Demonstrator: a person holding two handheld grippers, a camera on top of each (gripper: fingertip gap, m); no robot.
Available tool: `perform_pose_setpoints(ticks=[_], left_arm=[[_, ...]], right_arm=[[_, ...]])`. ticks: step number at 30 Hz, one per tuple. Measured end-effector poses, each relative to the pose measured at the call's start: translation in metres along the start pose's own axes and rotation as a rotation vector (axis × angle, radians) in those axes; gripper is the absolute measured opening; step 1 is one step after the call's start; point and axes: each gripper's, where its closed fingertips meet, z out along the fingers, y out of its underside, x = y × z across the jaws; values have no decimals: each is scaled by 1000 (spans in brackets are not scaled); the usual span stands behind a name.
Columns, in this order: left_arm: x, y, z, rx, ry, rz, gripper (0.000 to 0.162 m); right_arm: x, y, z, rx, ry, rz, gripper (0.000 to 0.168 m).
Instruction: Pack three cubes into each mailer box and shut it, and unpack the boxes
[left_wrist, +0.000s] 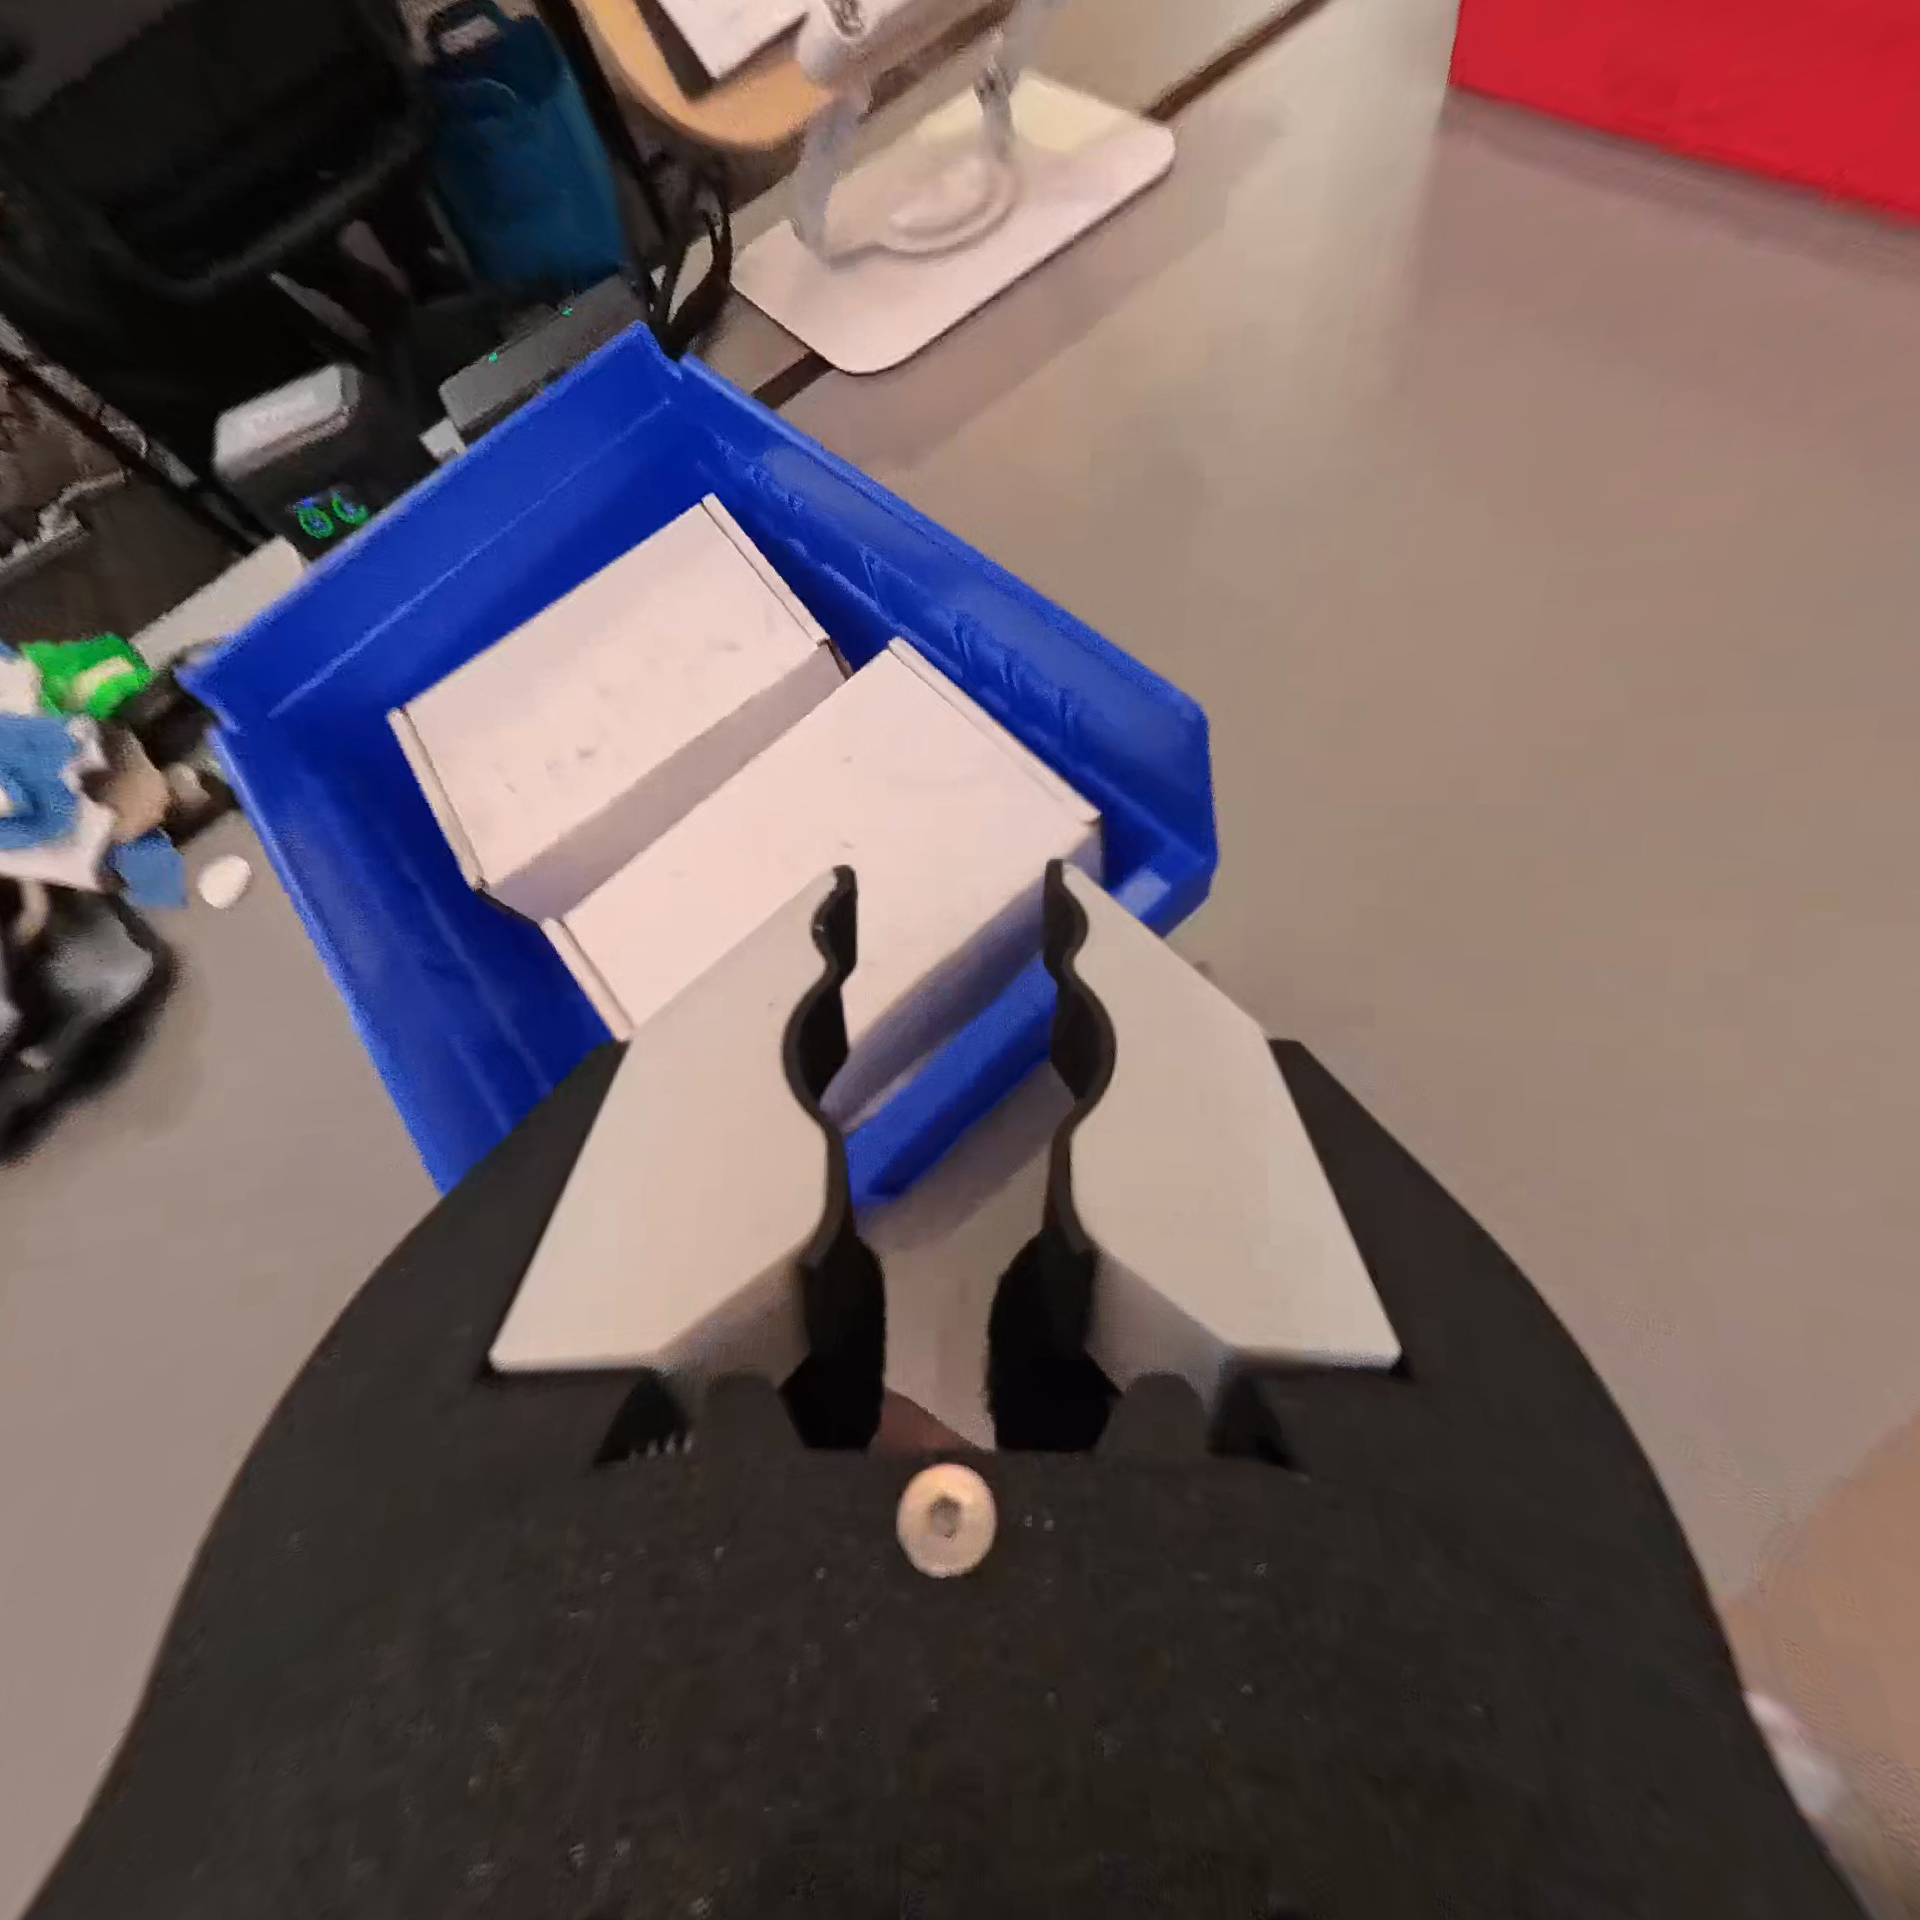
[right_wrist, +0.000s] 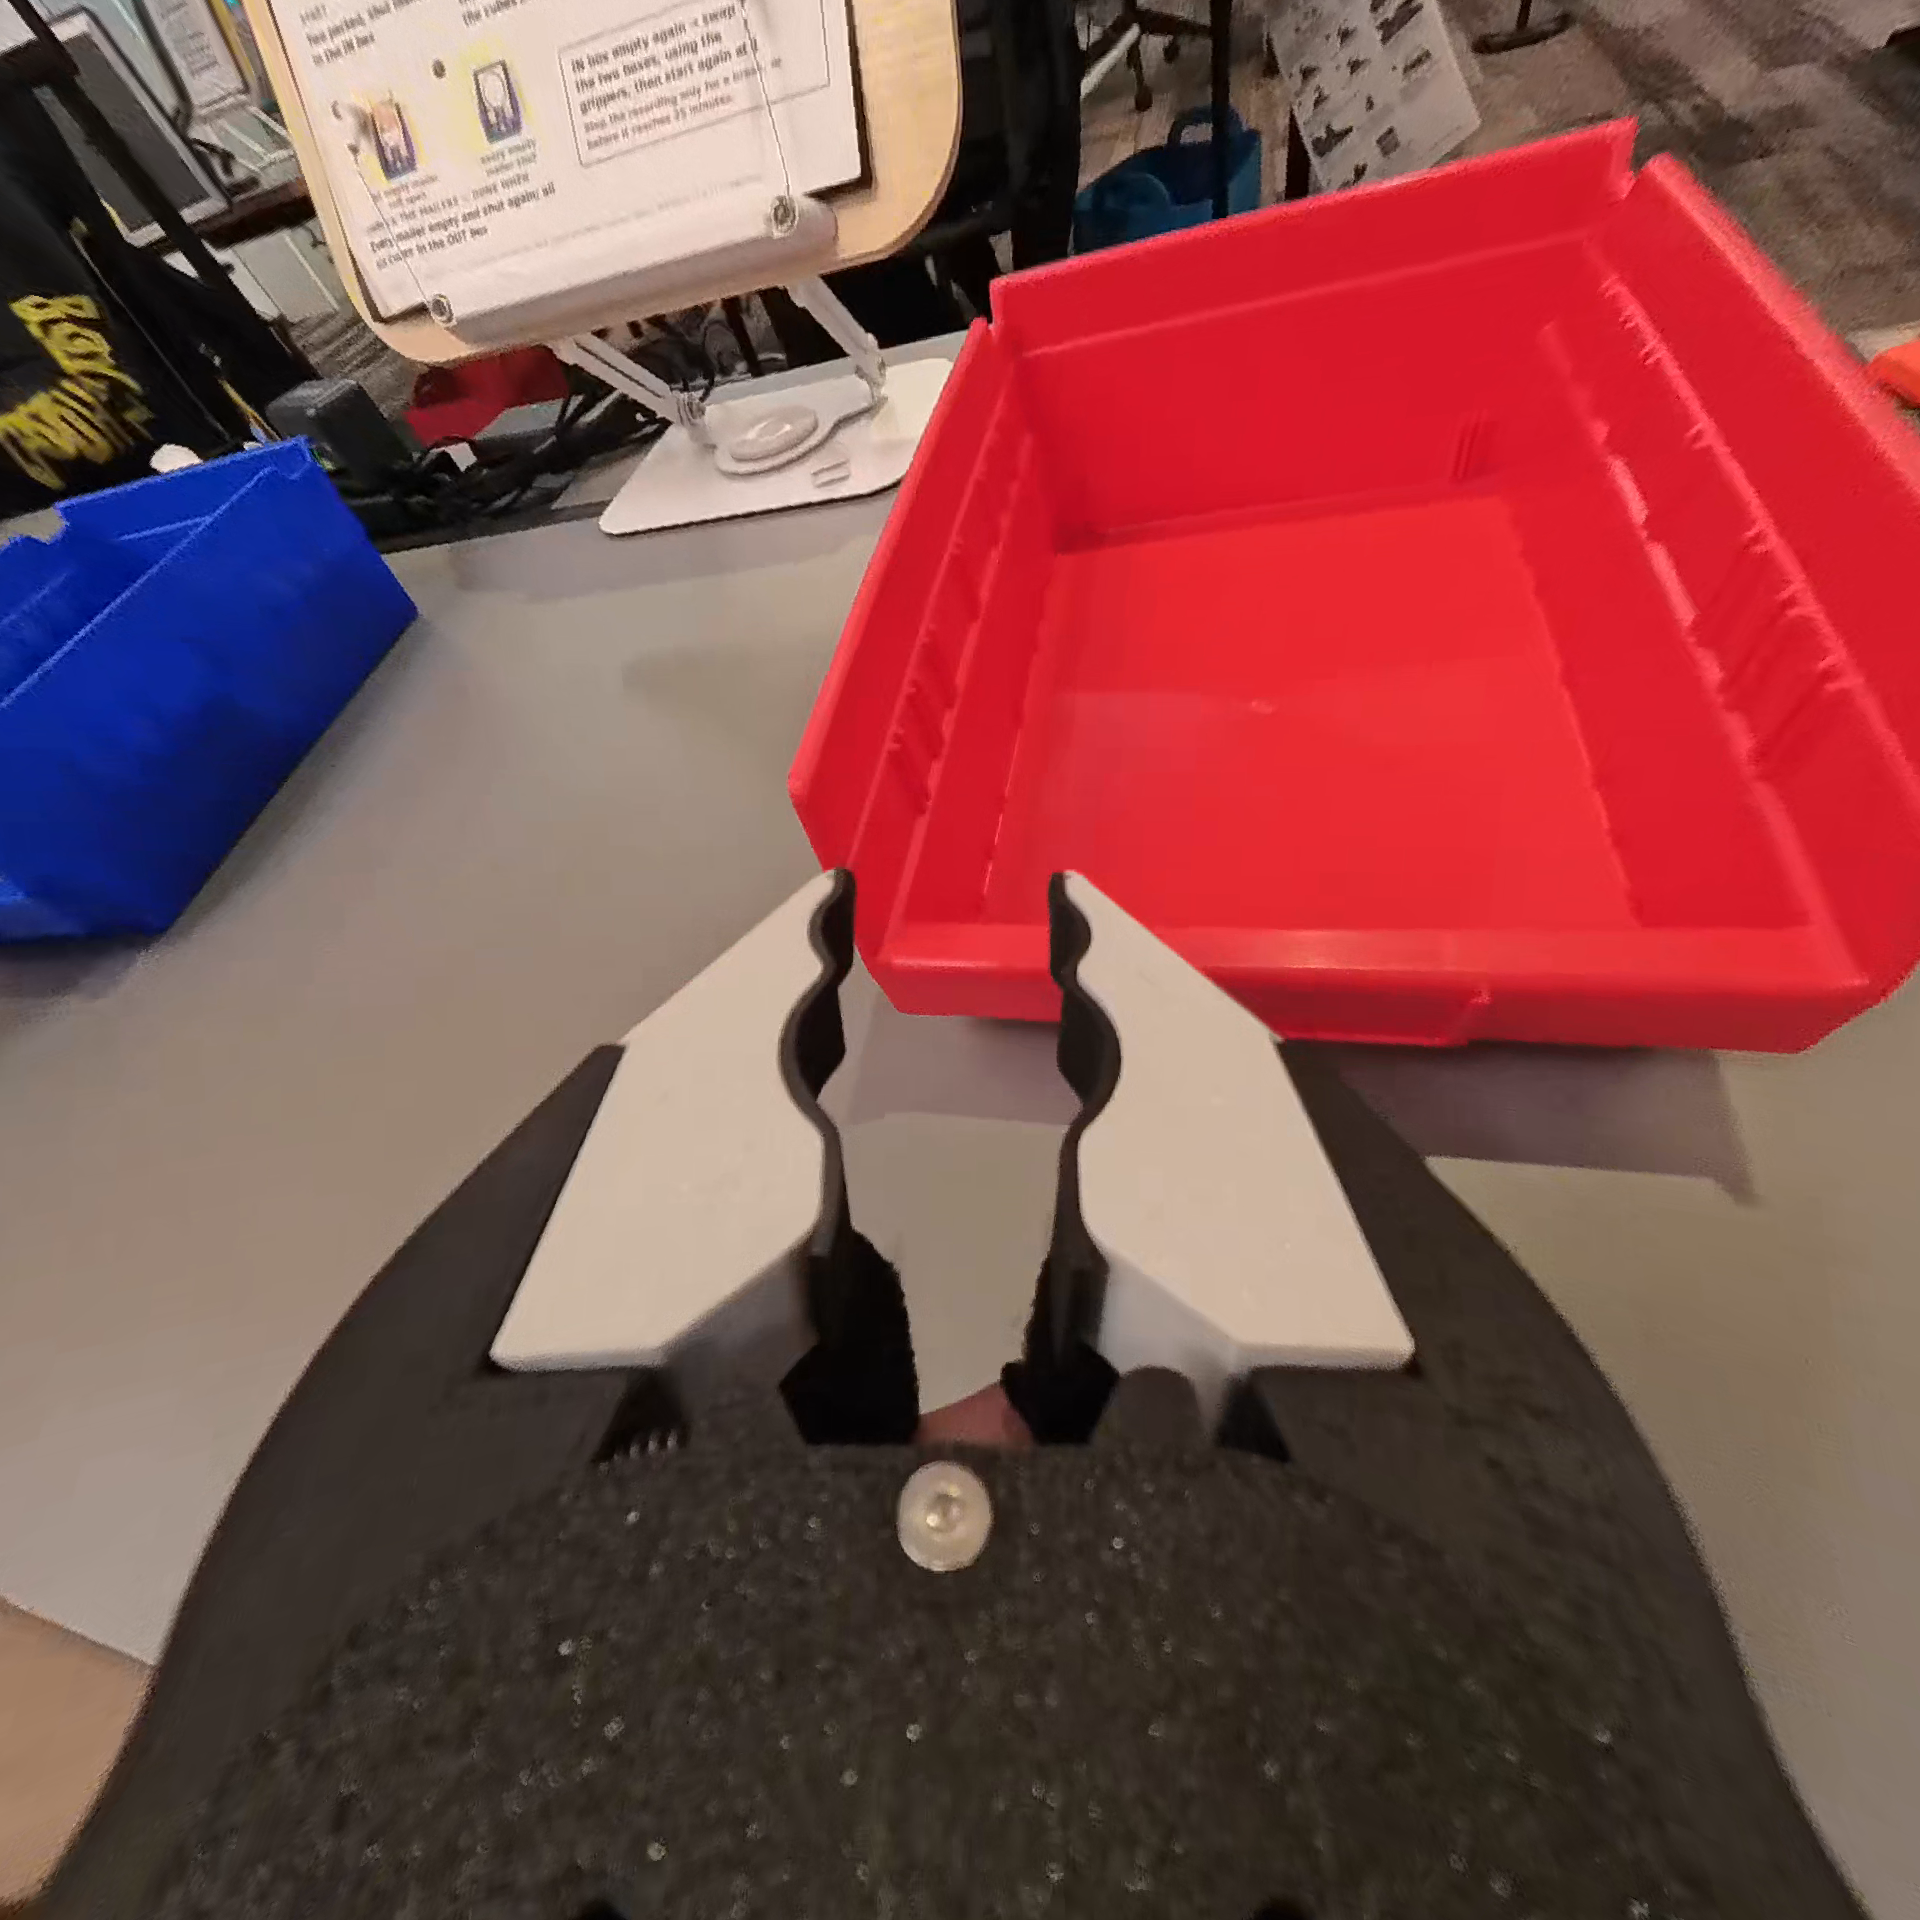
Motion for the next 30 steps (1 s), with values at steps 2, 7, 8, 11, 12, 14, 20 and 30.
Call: perform_pose_setpoints(ticks=[2, 7, 8, 11, 12, 14, 20, 30], left_arm=[[-12, -7, 7, -46, 18, 95, 32], [-44, -17, 41, -187, 105, 236, 36], [-54, -15, 51, -237, 103, 284, 38], [-86, -7, 79, -392, 81, 432, 48], [-94, -5, 88, -433, 88, 470, 54], [-105, -3, 106, -501, 123, 532, 63], [-123, 6, 152, -654, 217, 686, 79], [-138, 30, 189, -867, 324, 782, 115]], right_arm=[[0, 3, 4, -15, -12, 24, 37], [1, 6, 10, -31, -5, 21, 37], [0, 6, 11, -33, -5, 19, 37], [0, 10, 14, -48, 5, -10, 37], [0, 11, 15, -52, 7, -22, 37], [0, 13, 17, -62, 13, -44, 37], [7, 19, 19, -84, 29, -31, 37], [28, 28, 15, -110, 25, 102, 38]])
